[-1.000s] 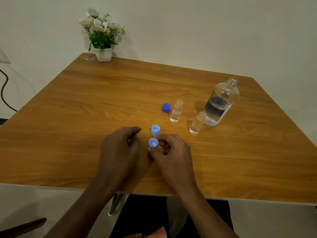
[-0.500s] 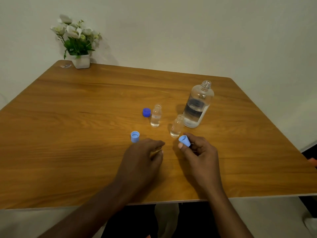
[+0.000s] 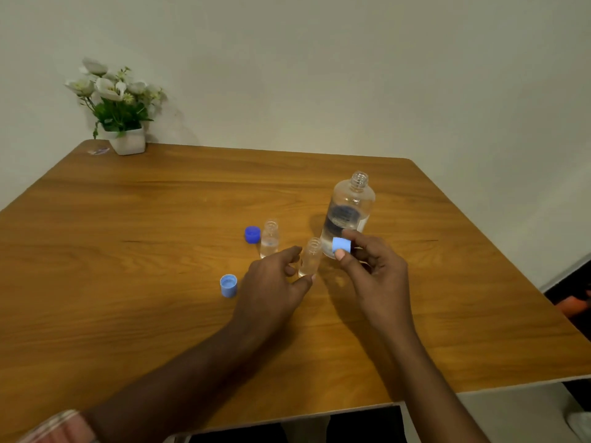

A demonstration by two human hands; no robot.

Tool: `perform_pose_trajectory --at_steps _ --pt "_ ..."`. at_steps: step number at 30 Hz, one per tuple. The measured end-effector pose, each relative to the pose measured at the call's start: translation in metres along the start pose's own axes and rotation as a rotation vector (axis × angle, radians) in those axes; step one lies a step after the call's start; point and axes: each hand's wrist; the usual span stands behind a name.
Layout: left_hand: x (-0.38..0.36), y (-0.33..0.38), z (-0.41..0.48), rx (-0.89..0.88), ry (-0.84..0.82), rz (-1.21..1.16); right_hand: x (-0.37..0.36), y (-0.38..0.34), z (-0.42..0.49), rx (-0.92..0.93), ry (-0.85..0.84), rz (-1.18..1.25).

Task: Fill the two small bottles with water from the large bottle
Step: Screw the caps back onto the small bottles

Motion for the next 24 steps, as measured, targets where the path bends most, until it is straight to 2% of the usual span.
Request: perform_pose_trajectory --at_steps 8,15,20,24 --pt "-0.004 -0.007 0.005 -0.006 0.005 -0.046 -0.010 -0.007 0.015 0.108 -0.070 0.009" --pt "-0.004 -0.008 0.004 -0.100 0.012 -0.045 -0.009 -0.005 0.021 0.180 -0.066 0.002" --pt "-0.003 -0.008 0.001 -0.109 0.035 -0.049 -0.007 -0.002 0.025 0.187 -0.077 -0.005" --pt "-0.001 -0.006 -0.001 -0.080 0.016 -0.073 -0.009 0.001 0.026 0.106 -0.071 0.010"
Point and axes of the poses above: each hand's wrist, its own z-axis towards the middle knuckle, its own x-axis out of the back of the hand, y = z × x, and after that the axes turned 15 degrees about -z, right-handed
